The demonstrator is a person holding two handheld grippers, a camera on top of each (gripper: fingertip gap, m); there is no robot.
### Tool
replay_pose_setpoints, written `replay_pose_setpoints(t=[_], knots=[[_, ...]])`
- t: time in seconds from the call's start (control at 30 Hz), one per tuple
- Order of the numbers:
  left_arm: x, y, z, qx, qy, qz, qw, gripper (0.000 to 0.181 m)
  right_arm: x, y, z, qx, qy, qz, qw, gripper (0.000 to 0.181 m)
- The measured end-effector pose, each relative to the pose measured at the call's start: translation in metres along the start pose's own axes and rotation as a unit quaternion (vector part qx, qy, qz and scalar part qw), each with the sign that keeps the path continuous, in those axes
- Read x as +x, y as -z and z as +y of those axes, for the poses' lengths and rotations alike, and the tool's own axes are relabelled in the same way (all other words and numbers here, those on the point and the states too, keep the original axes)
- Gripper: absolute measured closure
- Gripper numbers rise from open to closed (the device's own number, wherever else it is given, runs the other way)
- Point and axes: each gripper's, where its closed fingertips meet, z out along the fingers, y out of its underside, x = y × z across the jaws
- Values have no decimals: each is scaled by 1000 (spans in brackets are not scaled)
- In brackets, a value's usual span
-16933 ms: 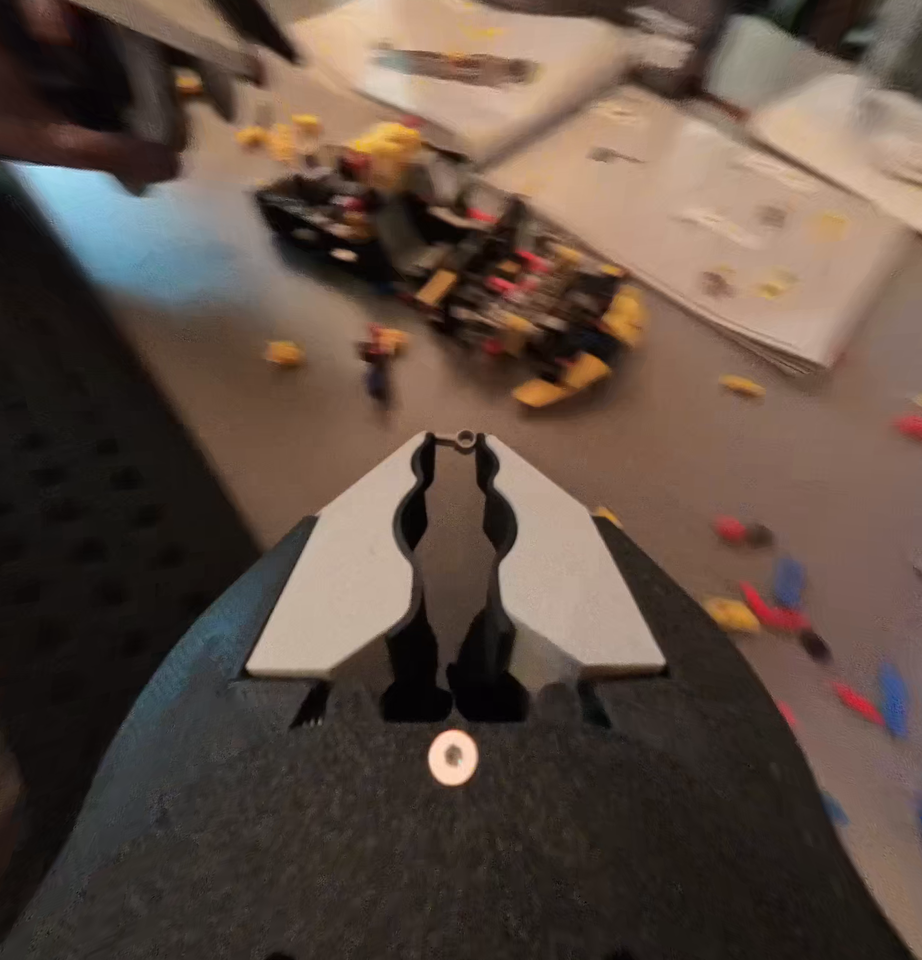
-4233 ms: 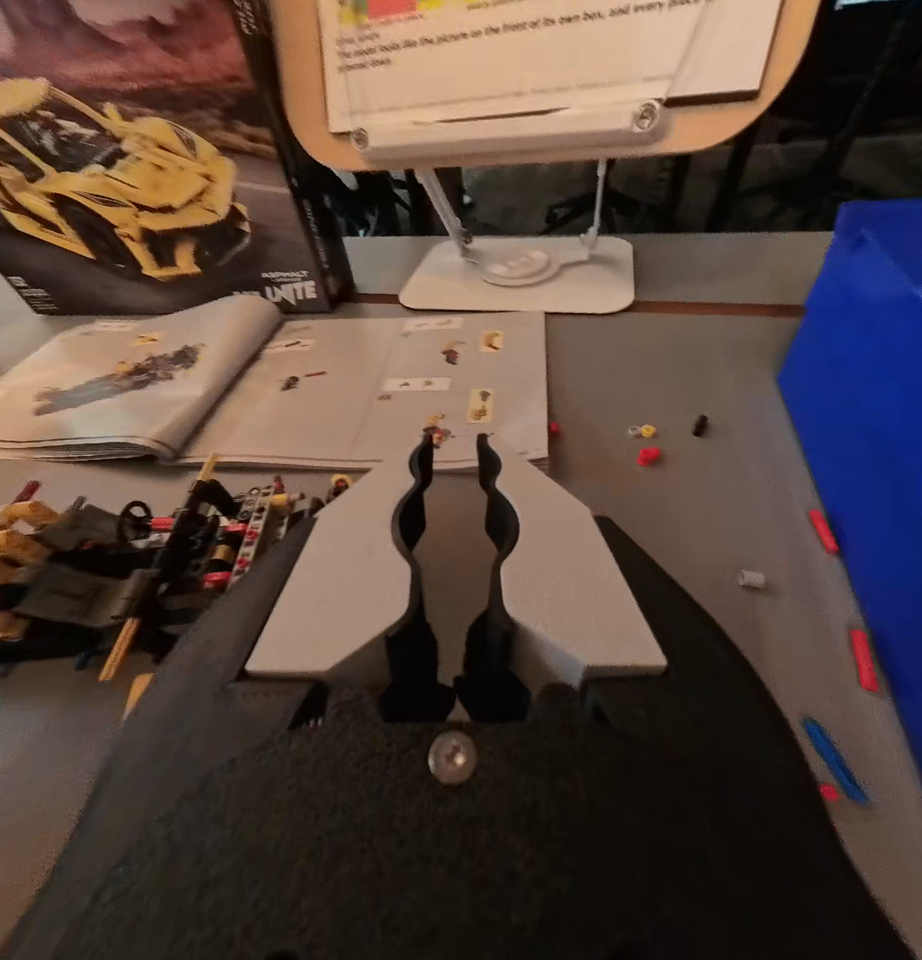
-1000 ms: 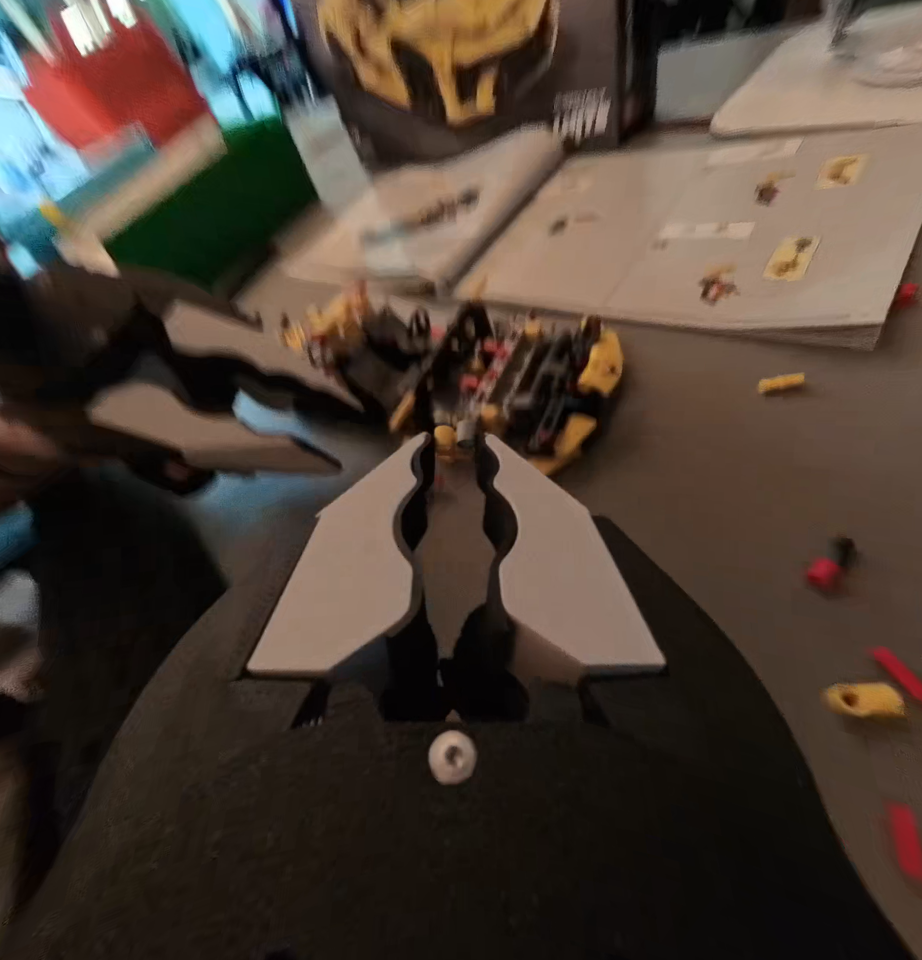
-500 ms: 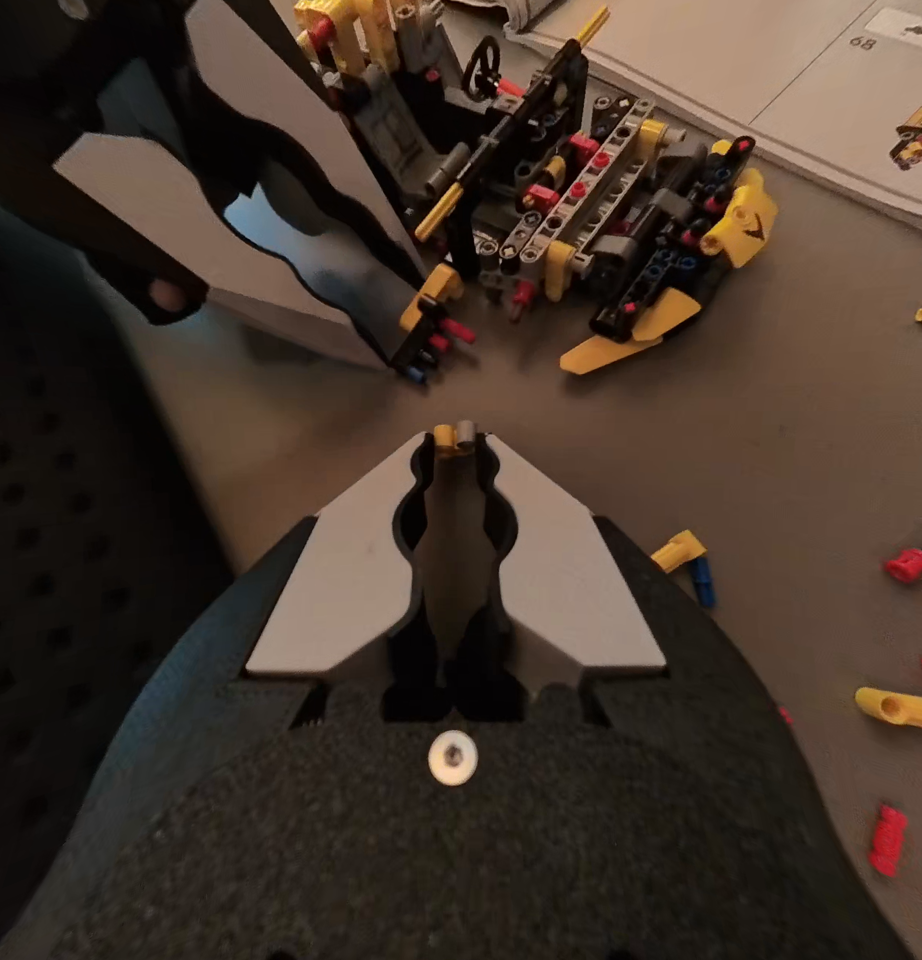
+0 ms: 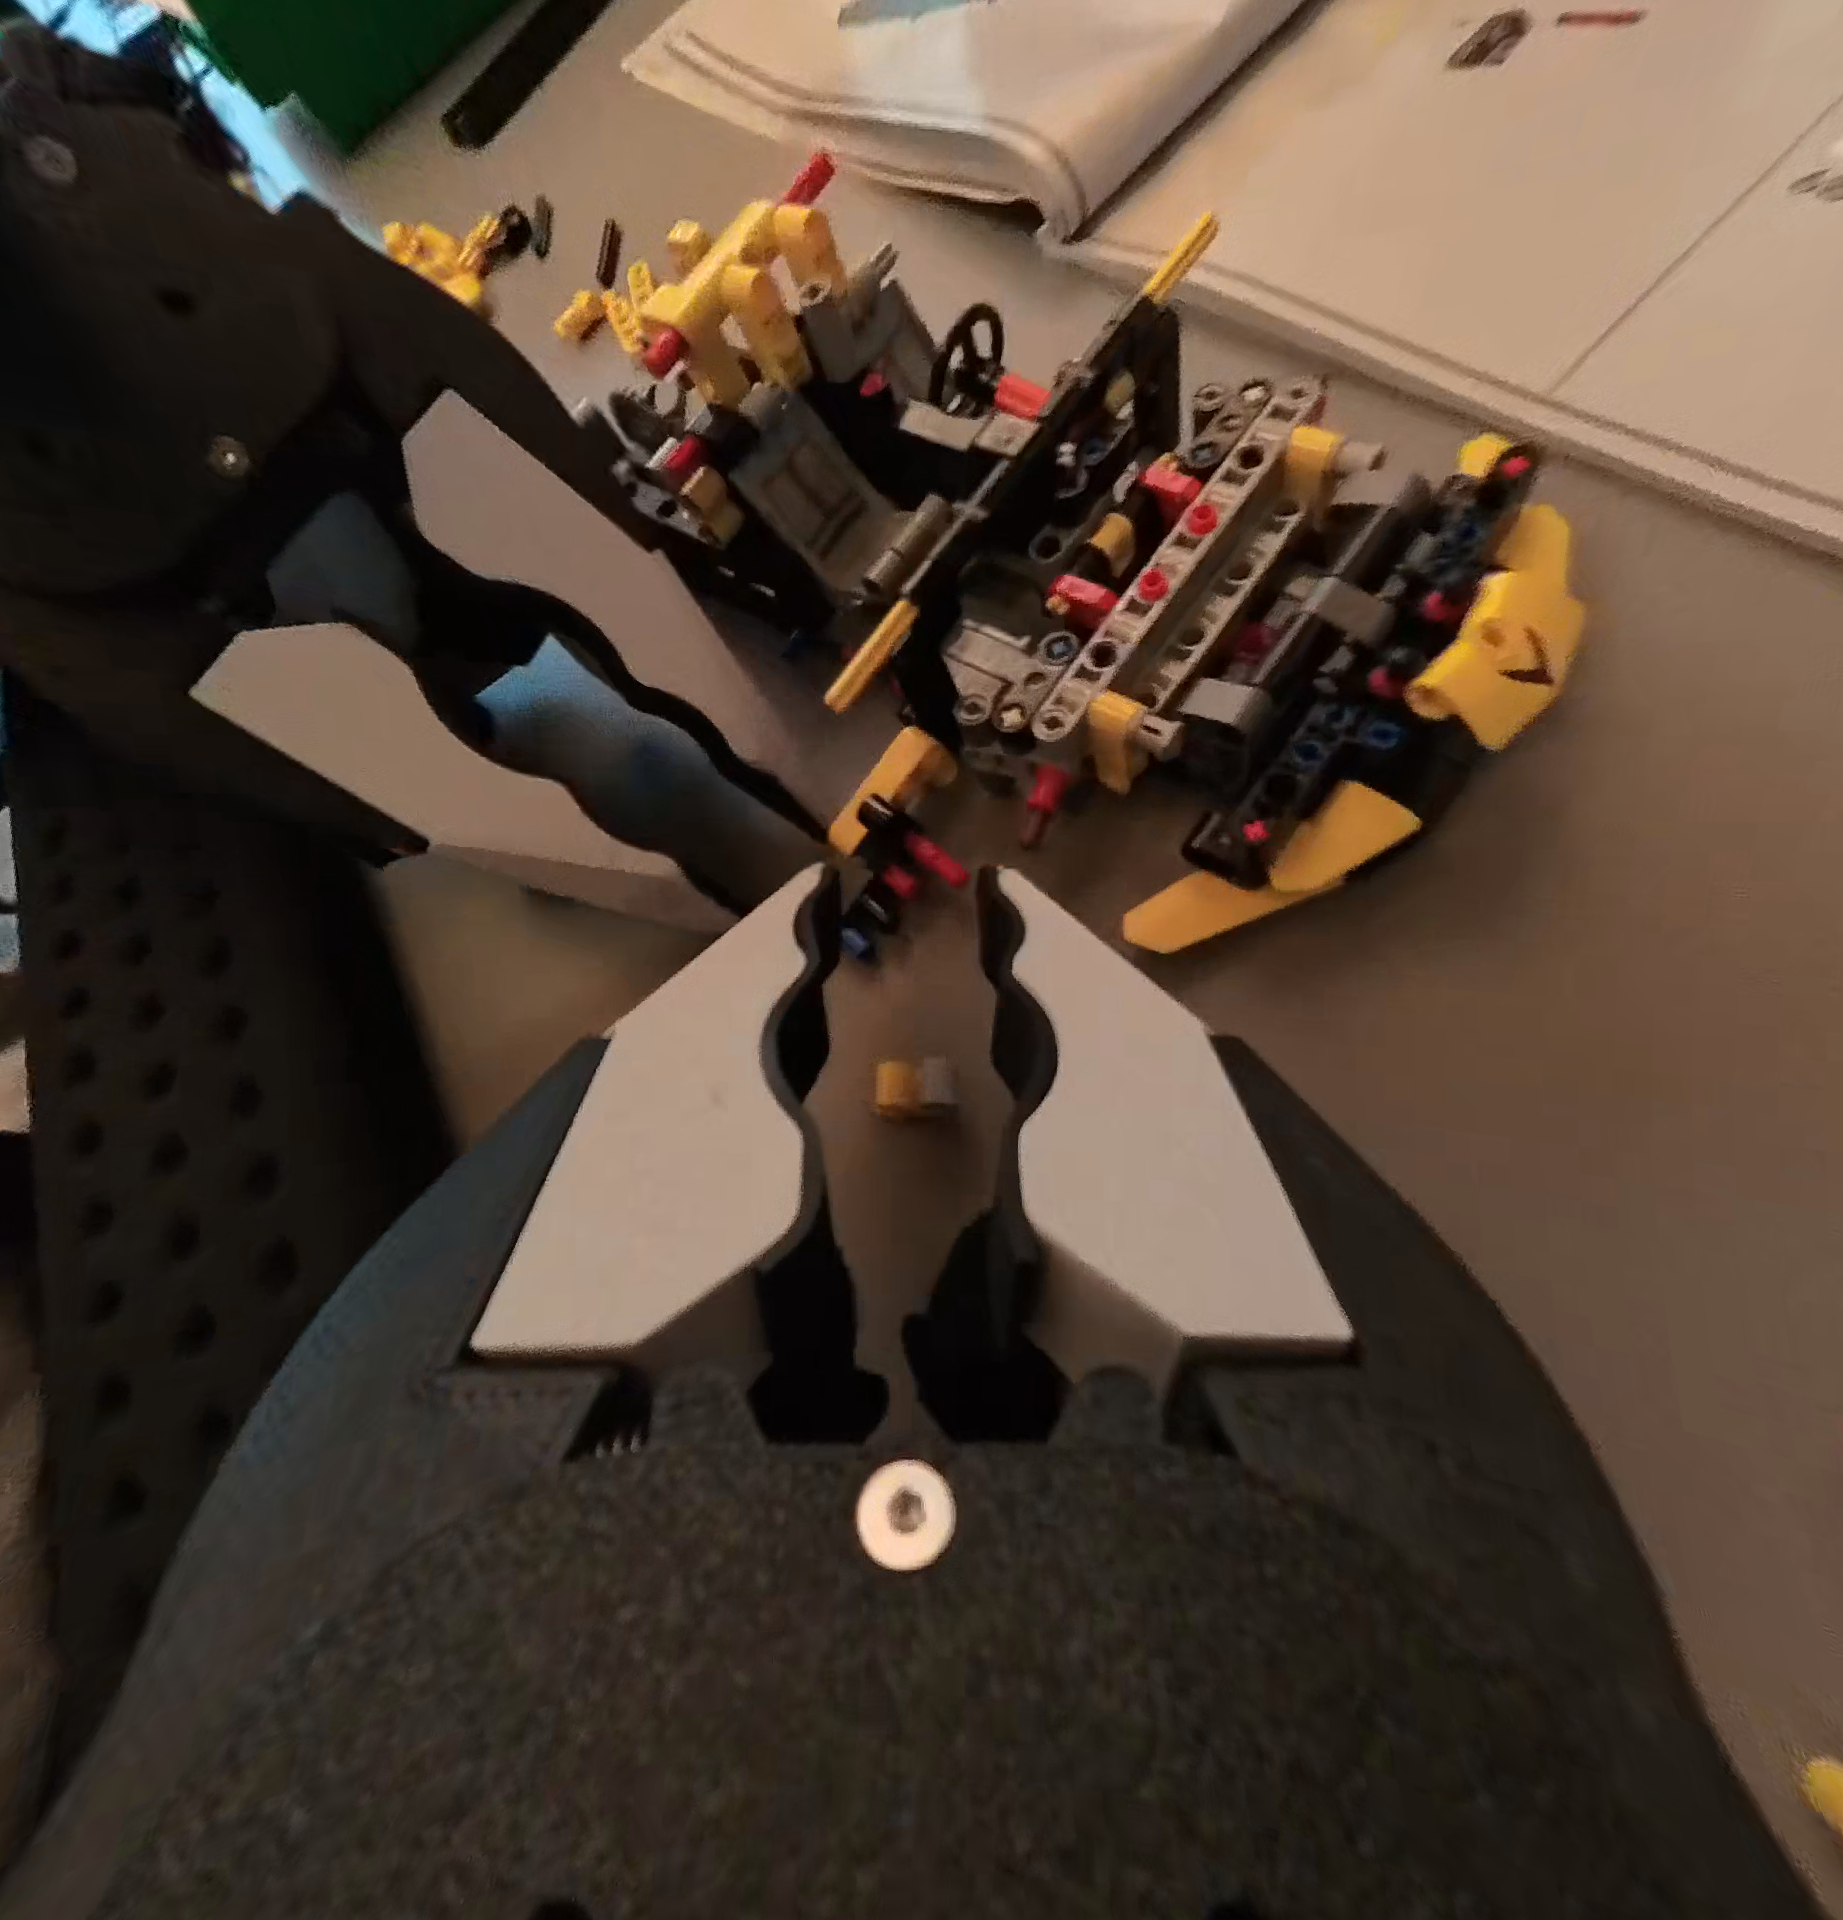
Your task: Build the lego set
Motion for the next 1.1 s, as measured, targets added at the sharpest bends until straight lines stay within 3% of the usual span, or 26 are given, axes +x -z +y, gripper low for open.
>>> replay_pose_setpoints(t=[0.3, 0.37, 0.5, 0.67, 0.7, 0.77, 0.87, 0.97, 1.1], knots=[[4, 7, 7, -6, -8, 8, 1000, 157, -15, -20, 8, -51, 59, 10, 997, 162], [5, 7, 7, -6, -8, 14, 1000, 157, -11, -19, 3, -39, 69, 38, 996, 181], [12, 10, 5, 5, 6, 45, 999, 157, -18, -16, 4, -30, 65, 20, 997, 181], [2, 19, -2, 22, 18, 33, 999, 157, -19, -5, 4, -3, 79, 38, 996, 181], [1, 21, -4, 27, 14, 29, 999, 157, -21, -4, 1, 6, 79, 33, 996, 179], [0, 24, -7, 32, 6, 21, 999, 157, -19, -8, 1, 0, 70, 25, 997, 147], [4, 28, -8, 36, -8, 34, 999, 157, -17, -18, 3, -18, 72, 22, 997, 144], [11, 35, -2, 18, -61, 70, 995, 157, -17, -23, 5, -31, 88, 31, 995, 154], [8, 38, -2, 24, -8, 118, 993, 157, -23, -23, 6, -35, 108, 33, 993, 170]])
